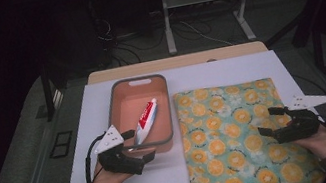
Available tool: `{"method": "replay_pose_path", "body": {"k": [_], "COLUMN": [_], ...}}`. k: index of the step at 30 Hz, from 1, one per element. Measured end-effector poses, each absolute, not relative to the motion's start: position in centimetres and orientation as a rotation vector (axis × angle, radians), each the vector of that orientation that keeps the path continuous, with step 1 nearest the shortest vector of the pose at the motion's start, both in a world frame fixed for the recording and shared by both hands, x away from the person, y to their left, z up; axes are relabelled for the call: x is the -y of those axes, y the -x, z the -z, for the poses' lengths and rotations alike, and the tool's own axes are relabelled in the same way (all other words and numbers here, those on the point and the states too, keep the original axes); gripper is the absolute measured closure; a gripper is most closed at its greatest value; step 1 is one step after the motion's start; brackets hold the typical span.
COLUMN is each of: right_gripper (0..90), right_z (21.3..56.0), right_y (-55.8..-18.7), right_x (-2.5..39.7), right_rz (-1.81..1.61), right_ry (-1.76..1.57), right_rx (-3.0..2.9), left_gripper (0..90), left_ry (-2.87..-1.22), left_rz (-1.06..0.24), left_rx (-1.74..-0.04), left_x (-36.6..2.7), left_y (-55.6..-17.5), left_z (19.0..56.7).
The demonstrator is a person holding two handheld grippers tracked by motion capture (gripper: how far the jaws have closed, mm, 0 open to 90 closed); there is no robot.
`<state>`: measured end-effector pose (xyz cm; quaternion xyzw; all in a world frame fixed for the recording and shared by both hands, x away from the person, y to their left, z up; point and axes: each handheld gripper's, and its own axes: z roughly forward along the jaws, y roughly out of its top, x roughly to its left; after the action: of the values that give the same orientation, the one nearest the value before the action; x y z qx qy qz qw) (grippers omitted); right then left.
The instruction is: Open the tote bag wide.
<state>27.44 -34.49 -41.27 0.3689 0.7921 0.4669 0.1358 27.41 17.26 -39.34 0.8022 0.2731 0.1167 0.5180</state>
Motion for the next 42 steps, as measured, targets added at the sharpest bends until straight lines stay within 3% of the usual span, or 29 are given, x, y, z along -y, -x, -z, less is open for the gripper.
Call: {"method": "replay_pose_path", "body": {"k": [8,20,31,42], "right_gripper": [12.0,12.1,13.6,14.0], "right_z": [41.3,41.7,43.8,42.8], "right_y": [-28.0,-32.8,-35.5,-39.5], "right_x": [34.4,33.4,34.2,36.3], "right_rz": [-1.332,-1.198,-1.045,-1.070], "right_ry": [-1.083,-1.108,-1.196,-1.299], "right_rx": [-2.302,-2.355,-2.384,-2.260], "left_gripper": [0.0,0.0,0.0,0.0], "left_ry": [-1.924,-1.914,-1.917,-1.919], "left_rz": [-0.279,-0.271,-0.270,-0.267], "left_rx": [-0.658,-0.653,-0.646,-0.646], "left_x": [-17.2,-17.0,-16.8,-16.8], "left_y": [-27.3,-27.1,-27.0,-27.0], "left_z": [39.3,39.2,39.1,39.1]}}
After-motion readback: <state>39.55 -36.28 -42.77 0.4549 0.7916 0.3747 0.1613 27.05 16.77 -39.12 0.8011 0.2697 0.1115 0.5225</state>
